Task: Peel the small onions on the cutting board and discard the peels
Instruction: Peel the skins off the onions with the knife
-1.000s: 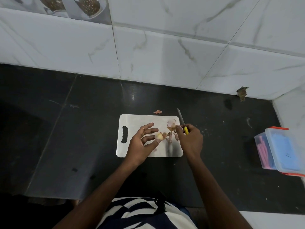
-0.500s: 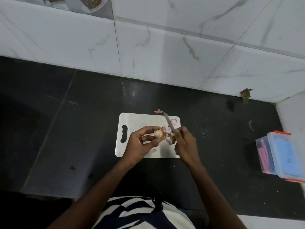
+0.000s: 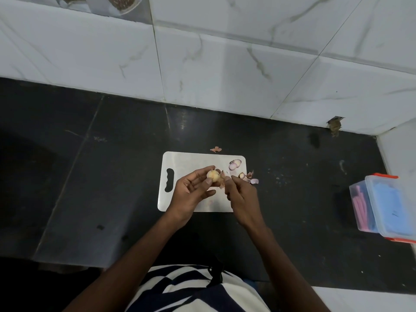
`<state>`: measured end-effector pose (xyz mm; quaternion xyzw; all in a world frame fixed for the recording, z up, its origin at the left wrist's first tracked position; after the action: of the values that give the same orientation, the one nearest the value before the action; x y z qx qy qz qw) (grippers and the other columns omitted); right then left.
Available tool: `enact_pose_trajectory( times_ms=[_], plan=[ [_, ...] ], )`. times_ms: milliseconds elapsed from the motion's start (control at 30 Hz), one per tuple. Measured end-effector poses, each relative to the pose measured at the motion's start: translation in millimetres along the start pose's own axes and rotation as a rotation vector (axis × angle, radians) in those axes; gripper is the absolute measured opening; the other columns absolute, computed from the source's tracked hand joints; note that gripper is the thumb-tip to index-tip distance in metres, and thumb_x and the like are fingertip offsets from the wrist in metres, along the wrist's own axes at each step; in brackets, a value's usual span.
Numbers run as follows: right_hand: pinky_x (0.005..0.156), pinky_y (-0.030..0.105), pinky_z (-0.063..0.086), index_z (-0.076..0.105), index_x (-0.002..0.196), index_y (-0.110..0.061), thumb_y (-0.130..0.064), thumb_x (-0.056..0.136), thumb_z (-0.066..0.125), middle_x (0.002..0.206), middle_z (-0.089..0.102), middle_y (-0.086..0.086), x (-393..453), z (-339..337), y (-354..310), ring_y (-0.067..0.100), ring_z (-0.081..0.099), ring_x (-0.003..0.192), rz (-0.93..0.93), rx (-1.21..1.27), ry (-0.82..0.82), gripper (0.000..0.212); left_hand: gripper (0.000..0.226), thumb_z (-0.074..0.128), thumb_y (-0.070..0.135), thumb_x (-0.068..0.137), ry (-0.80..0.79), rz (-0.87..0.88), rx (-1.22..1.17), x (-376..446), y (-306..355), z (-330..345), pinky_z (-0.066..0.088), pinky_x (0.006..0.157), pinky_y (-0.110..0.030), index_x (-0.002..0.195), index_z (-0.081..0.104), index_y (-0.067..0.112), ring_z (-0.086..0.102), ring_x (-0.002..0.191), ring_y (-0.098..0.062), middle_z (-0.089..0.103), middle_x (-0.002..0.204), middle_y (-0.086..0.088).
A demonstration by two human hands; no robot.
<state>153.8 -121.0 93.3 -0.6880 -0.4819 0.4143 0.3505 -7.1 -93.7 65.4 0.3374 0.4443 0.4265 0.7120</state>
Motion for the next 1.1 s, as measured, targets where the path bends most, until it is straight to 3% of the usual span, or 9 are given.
enact_pose_trajectory(
  times_ms=[100,200,400,600,767,933,1000,1100],
  plan=[
    [0.062,0.029,0.037,0.054,0.071,-0.032,-0.068,0.098,0.056,0.061,0.047,-0.010,-3.2,-0.5,-5.4,0.008,0.045,0.060,-0.053,-0.121,-0.026,0.046,0.033,0.060,0.005,0.108,-0.037,-0.030,-0.065,-1.7,-0.4,3.4,0.065,0.088,-0.029,0.136,0.070,0.019,0.078,0.119,-0.019,0.081,0.130,0.002],
    [0.061,0.027,0.036,0.053,0.072,-0.027,-0.078,0.088,0.051,0.062,0.049,-0.007,-6.2,1.0,-11.1,0.009,0.047,0.059,-0.068,-0.241,-0.025,0.054,0.035,0.059,0.000,0.107,-0.052,-0.050,-0.092,-2.9,-2.1,6.0,0.065,0.088,-0.027,0.132,0.069,0.021,0.079,0.117,-0.016,0.083,0.124,0.002],
    [0.058,0.023,0.033,0.051,0.071,-0.025,-0.081,0.090,0.048,0.058,0.050,-0.009,-6.8,-4.6,-13.3,0.008,0.049,0.055,-0.130,-0.365,0.048,0.059,0.037,0.058,-0.003,0.106,-0.094,-0.055,-0.116,-5.2,0.0,6.8,0.064,0.091,-0.027,0.134,0.069,0.019,0.078,0.119,-0.016,0.082,0.126,0.000],
    [0.056,0.025,0.034,0.047,0.067,-0.028,-0.072,0.097,0.052,0.055,0.047,-0.008,-6.9,-6.4,-10.0,0.009,0.046,0.052,-0.170,-0.380,0.041,0.053,0.036,0.063,0.001,0.103,-0.115,-0.022,-0.075,-5.6,2.3,6.3,0.064,0.095,-0.030,0.135,0.069,0.018,0.077,0.122,-0.018,0.081,0.129,0.000],
    [0.056,0.029,0.034,0.045,0.066,-0.031,-0.072,0.099,0.049,0.056,0.043,-0.007,-7.7,-4.8,-6.1,0.010,0.042,0.053,-0.182,-0.268,0.032,0.053,0.034,0.067,0.001,0.103,-0.091,0.016,0.030,-3.4,6.0,1.5,0.065,0.093,-0.030,0.131,0.072,0.019,0.076,0.124,-0.021,0.081,0.129,0.002],
    [0.058,0.032,0.035,0.047,0.067,-0.022,-0.058,0.104,0.057,0.058,0.041,-0.006,-8.3,-1.3,-4.4,0.008,0.037,0.055,-0.128,-0.130,0.013,0.053,0.033,0.076,0.016,0.093,-0.040,0.037,0.039,-3.7,8.9,1.0,0.066,0.088,-0.028,0.126,0.076,0.015,0.081,0.107,-0.017,0.084,0.118,-0.002],
    [0.059,0.032,0.035,0.049,0.069,-0.022,-0.051,0.108,0.054,0.060,0.041,-0.004,-9.3,1.0,-5.1,0.010,0.039,0.058,-0.100,-0.039,-0.056,0.049,0.028,0.075,0.011,0.096,-0.018,0.035,0.053,-4.2,8.4,1.8,0.065,0.087,-0.027,0.124,0.077,0.015,0.081,0.104,-0.017,0.085,0.114,-0.002],
    [0.051,0.025,0.033,0.051,0.072,-0.022,-0.044,0.112,0.047,0.062,0.041,-0.004,-11.3,6.7,-1.0,0.011,0.037,0.056,0.095,0.170,-0.091,0.045,0.023,0.073,0.007,0.101,0.027,0.006,0.040,-3.8,5.6,4.8,0.065,0.092,-0.026,0.121,0.078,0.017,0.082,0.108,-0.018,0.085,0.115,-0.001]
  ],
)
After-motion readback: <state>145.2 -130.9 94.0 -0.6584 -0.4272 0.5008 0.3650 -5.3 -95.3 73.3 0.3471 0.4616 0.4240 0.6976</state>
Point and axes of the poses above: each hand's wrist, its own x-axis towards the middle knuckle, its own z-axis out of the palm, y = z × x, the point moved 4 cm from there along x, towards the middle knuckle
